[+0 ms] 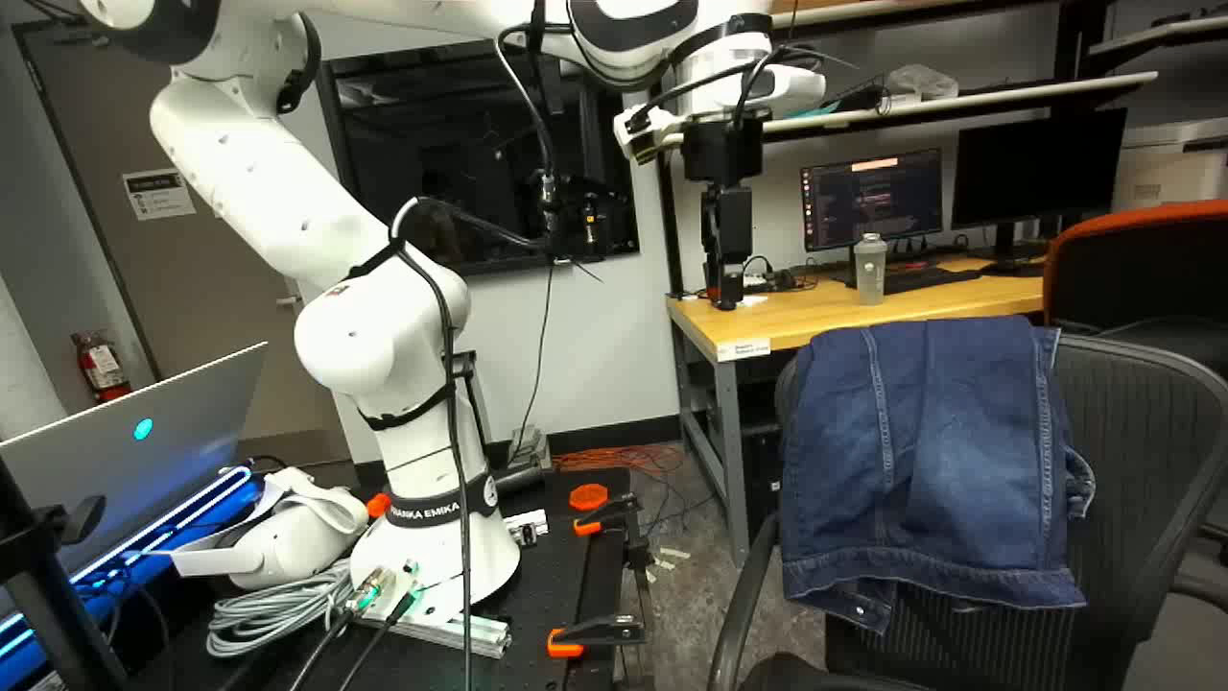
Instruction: Put the denim jacket on the seat of the chair
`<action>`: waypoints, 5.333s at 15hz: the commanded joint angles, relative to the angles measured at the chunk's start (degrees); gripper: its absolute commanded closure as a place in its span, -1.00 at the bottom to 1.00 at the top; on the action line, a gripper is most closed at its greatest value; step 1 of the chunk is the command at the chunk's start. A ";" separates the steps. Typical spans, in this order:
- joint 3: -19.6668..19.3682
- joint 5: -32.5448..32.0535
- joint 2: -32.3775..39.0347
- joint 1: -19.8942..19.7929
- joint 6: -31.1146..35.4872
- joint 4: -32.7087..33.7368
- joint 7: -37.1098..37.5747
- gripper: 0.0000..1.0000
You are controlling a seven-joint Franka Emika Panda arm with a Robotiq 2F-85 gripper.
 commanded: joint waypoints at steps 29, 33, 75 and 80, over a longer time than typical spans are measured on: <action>-0.41 0.33 1.17 -0.01 0.15 1.41 -0.67 -1.00; -0.51 0.40 3.30 1.78 2.40 2.24 -5.39 -1.00; 9.55 1.06 36.72 12.01 43.81 8.19 -29.18 -1.00; 10.32 0.39 40.58 11.18 44.87 10.94 -29.17 -1.00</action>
